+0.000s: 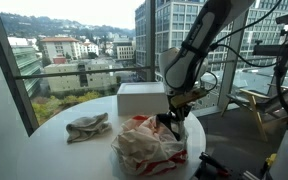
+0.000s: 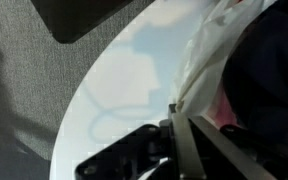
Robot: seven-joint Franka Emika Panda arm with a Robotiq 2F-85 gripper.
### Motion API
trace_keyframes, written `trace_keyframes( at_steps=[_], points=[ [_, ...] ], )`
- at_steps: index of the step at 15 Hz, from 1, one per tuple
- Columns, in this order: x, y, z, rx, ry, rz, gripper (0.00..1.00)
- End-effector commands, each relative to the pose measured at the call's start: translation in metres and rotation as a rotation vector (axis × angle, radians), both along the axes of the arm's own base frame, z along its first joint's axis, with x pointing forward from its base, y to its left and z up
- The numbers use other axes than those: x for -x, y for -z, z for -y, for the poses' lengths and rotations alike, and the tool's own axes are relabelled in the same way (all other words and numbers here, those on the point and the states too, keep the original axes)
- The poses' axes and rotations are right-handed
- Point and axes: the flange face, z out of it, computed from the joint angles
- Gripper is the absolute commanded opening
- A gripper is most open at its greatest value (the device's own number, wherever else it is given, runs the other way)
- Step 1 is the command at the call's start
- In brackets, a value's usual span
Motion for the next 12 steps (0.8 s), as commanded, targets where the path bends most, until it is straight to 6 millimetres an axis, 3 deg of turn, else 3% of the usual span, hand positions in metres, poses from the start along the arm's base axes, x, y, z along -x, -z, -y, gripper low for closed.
trace_keyframes(
  at_steps=[1, 6, 12],
  points=[
    [-0.003, -0.051, -0.016, 0.153, 0.016, 0.006, 0.0],
    [-0.011, -0.113, -0.047, 0.237, -0.023, 0.122, 0.0],
    [0.0, -0.196, -0.083, 0.37, -0.096, 0.368, 0.0]
  ],
)
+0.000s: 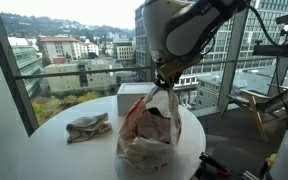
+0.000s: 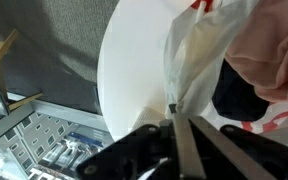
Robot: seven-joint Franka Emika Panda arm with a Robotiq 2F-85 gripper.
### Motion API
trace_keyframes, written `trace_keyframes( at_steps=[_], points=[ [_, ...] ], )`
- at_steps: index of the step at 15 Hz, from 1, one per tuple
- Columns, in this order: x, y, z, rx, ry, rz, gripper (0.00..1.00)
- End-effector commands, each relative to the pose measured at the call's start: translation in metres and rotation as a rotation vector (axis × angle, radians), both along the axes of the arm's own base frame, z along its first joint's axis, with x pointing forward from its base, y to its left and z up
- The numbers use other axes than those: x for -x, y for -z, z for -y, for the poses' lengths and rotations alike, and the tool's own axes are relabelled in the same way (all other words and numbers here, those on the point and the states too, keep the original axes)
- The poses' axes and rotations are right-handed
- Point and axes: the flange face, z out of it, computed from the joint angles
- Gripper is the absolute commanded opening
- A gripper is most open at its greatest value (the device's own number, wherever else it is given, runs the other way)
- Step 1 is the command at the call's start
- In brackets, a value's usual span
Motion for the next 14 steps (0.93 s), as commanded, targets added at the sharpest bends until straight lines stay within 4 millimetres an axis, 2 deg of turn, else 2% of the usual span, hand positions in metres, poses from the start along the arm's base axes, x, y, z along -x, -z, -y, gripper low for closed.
trace_keyframes(
  at_steps=[1, 2, 4, 5, 6, 10, 14],
  points=[
    [0.016, -0.055, -0.019, 0.085, -0.041, 0.163, 0.0],
    [0.017, -0.062, -0.022, 0.086, -0.047, 0.185, 0.0],
    [0.015, -0.061, -0.02, 0.073, -0.042, 0.182, 0.0],
    [0.015, -0.056, -0.017, 0.057, -0.038, 0.166, 0.17],
    [0.015, -0.052, -0.015, 0.039, -0.031, 0.149, 0.29],
    [0.019, -0.036, -0.008, -0.165, -0.071, 0.034, 0.57],
    [0.035, -0.036, -0.008, -0.321, -0.136, -0.035, 0.88]
  ],
)
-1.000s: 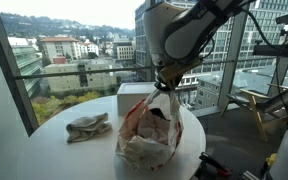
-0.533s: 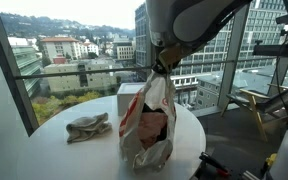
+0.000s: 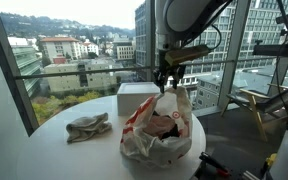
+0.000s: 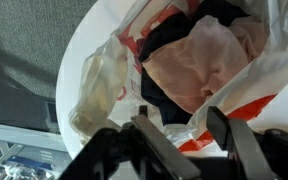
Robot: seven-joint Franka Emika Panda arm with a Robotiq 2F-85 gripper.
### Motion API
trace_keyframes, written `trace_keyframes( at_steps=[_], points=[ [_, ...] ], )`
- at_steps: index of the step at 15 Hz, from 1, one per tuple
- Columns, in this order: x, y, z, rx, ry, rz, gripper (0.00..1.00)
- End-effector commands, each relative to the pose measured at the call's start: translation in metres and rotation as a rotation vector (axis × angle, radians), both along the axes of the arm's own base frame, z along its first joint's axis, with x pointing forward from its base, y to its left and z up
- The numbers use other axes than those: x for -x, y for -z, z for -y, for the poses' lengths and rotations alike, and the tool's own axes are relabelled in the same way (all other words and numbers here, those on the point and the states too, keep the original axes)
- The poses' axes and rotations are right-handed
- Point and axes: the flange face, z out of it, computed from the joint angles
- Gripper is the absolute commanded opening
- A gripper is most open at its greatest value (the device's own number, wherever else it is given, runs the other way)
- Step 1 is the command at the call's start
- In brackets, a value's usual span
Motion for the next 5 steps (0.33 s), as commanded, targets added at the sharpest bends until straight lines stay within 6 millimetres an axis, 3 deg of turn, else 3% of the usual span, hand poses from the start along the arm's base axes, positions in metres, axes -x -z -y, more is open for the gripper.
trace_keyframes(
  at_steps=[1, 2, 5],
  points=[
    [0.0135, -0.0046, -0.0022, -0.102, -0.06, -0.041, 0.94],
    [0.0158, -0.0032, -0.0023, -0.118, -0.071, -0.048, 1.0],
    [0.022, 0.0018, -0.007, -0.14, -0.123, -0.045, 1.0]
  ],
)
